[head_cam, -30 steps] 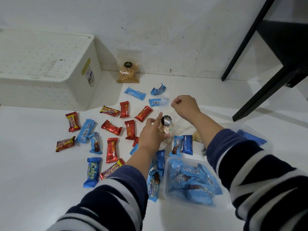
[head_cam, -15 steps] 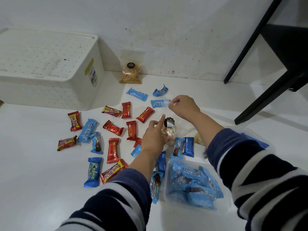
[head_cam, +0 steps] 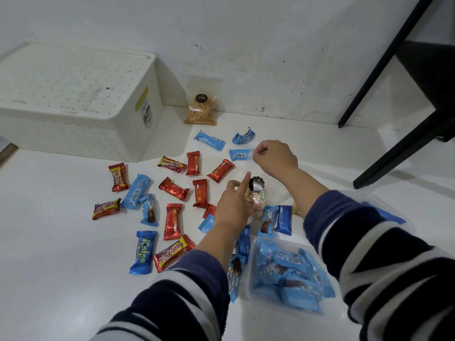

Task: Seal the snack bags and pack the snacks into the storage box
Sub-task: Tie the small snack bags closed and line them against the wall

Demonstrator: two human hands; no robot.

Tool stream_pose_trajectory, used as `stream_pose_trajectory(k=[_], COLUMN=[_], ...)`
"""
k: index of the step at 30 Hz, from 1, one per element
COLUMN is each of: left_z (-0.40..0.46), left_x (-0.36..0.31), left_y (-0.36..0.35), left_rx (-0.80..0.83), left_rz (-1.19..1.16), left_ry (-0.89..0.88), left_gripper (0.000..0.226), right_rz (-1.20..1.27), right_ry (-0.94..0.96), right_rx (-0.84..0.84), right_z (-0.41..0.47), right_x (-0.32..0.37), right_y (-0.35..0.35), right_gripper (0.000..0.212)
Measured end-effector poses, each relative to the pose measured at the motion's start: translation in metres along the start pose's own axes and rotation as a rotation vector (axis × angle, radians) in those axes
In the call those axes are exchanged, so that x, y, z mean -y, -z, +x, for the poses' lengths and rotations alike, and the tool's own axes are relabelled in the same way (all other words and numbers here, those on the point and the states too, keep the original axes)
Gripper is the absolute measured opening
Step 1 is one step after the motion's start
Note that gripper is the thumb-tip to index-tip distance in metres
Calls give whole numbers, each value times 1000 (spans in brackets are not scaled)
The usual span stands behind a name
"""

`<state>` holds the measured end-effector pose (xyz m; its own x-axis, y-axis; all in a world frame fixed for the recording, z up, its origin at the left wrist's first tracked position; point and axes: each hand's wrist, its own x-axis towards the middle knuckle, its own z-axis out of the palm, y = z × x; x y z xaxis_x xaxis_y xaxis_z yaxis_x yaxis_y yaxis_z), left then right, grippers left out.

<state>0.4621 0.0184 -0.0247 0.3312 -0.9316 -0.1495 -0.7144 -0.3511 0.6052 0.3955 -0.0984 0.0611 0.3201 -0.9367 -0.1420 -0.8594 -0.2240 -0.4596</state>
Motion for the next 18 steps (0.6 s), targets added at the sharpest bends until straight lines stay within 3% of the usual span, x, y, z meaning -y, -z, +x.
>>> stream_pose_trajectory(k=[12,18], left_z=[-5,1], left_x=[-3,-3], left_y=[3,6], left_rx=[-2,-4], left_rz=[-15,11], left_ry=[2,47], left_gripper=[85,86], right_rz=[-76,-171], right_ry=[37,2], right_rx=[-39,123], right_z=[0,-1], right_x=[5,-2], right_y=[-3,8], right_gripper=[19,31])
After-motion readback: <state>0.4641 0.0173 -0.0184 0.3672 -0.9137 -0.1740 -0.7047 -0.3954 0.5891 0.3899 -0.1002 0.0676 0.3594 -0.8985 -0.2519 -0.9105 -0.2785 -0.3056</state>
